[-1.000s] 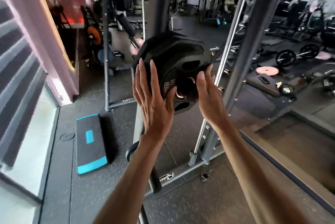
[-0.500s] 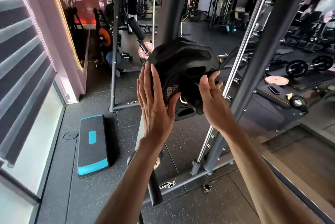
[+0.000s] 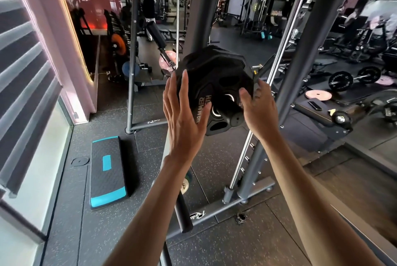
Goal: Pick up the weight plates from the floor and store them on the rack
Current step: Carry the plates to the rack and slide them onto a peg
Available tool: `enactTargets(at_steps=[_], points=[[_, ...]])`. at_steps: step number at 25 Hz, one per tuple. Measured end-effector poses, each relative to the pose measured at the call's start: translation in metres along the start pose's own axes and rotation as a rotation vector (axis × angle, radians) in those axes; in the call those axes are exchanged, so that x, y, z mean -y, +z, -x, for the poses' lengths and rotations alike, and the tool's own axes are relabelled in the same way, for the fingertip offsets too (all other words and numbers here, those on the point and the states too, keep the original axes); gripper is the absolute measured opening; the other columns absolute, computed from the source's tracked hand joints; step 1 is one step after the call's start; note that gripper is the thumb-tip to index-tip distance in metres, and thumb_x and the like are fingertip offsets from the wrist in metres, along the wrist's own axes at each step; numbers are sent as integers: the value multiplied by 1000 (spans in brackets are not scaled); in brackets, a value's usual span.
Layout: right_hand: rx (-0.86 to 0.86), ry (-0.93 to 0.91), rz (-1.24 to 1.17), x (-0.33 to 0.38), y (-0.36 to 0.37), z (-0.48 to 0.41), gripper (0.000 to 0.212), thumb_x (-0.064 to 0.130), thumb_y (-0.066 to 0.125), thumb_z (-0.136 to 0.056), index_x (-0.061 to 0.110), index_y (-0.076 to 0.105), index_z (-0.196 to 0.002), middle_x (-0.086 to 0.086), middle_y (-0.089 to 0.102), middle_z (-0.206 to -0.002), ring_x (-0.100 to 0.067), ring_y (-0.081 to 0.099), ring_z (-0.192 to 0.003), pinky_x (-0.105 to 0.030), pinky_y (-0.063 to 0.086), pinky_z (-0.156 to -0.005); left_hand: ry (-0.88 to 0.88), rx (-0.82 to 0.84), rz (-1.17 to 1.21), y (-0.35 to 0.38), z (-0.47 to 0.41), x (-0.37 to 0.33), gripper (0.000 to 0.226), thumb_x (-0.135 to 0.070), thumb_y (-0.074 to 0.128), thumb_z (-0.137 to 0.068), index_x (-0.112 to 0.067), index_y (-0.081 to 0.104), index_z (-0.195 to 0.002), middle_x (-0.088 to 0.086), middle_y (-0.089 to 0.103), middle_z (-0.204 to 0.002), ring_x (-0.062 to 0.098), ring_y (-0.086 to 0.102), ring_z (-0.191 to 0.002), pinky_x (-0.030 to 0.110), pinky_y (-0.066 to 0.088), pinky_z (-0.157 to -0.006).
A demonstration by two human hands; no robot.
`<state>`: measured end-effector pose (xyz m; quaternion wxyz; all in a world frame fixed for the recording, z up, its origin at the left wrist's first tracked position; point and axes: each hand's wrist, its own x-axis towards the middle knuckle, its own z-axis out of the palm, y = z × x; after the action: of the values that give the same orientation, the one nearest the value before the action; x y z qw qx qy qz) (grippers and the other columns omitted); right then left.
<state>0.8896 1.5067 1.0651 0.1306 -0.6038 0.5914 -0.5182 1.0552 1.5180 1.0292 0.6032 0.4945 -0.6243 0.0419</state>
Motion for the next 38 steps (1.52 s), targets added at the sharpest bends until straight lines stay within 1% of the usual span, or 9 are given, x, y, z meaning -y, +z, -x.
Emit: enactTargets(at_steps=[3,5,8,13,17,21,25,32,38], points=[[26,41,-89,-8,-3,-17,75,66,51,-88,24,37,-149,-4,55,-141,-19,56,-127,-48,46,-107,31,43,30,-1,-2,3,79,-29,61,-97,-3,16,-156,10,14,-164,21,8,-153,50,18,-121],[80,70,-217,-13,-2,-22,71,66,53,-87,25,43,-145,2,58,-135,-11,58,-122,-44,48,-106,-6,32,39,2,-3,3,79,-31,61,-97,-3,16,-155,9,17,-163,19,12,-152,50,22,-120],[69,84,-347,-17,4,-29,74,55,59,-92,18,33,-150,-1,60,-134,-10,60,-120,-37,49,-104,-45,-47,57,9,-4,0,75,-31,62,-96,-1,23,-153,11,24,-160,21,20,-150,48,27,-118],[56,-73,-293,-17,10,-37,35,27,52,-103,6,54,-130,-1,67,-113,10,61,-96,-9,46,-81,-42,-142,38,22,-2,-1,69,-27,60,-97,4,28,-149,16,30,-155,27,27,-147,50,30,-116],[96,-76,-254,-23,4,-42,47,42,55,-98,14,51,-136,3,63,-120,-9,61,-109,-28,50,-94,-39,-133,-11,21,-1,-4,69,-34,57,-97,2,30,-148,15,33,-154,27,30,-145,52,31,-113],[85,-94,-258,-23,-1,-36,52,47,53,-98,19,44,-141,7,57,-124,-8,56,-117,-32,47,-101,46,-96,-147,8,-34,-22,70,-48,57,-93,-5,39,-146,10,36,-155,26,27,-147,51,25,-116],[66,-205,-218,-19,1,-45,53,56,49,-97,29,43,-142,5,55,-134,-11,53,-126,-42,47,-105,129,97,-202,4,-72,-35,69,-50,54,-95,-11,37,-149,4,36,-156,17,26,-148,45,23,-121],[145,-331,-157,-27,1,-72,64,67,49,-92,28,44,-142,5,57,-135,-13,52,-128,-45,49,-102,97,213,-251,5,-79,-28,70,-63,47,-92,-20,40,-147,-4,44,-149,13,38,-140,44,35,-114],[129,-326,-235,-40,6,-72,62,66,47,-93,24,45,-138,4,63,-125,-10,61,-112,-32,56,-89,81,213,-350,6,-83,-38,64,-66,45,-91,-34,43,-146,-10,47,-138,14,39,-136,46,39,-110]])
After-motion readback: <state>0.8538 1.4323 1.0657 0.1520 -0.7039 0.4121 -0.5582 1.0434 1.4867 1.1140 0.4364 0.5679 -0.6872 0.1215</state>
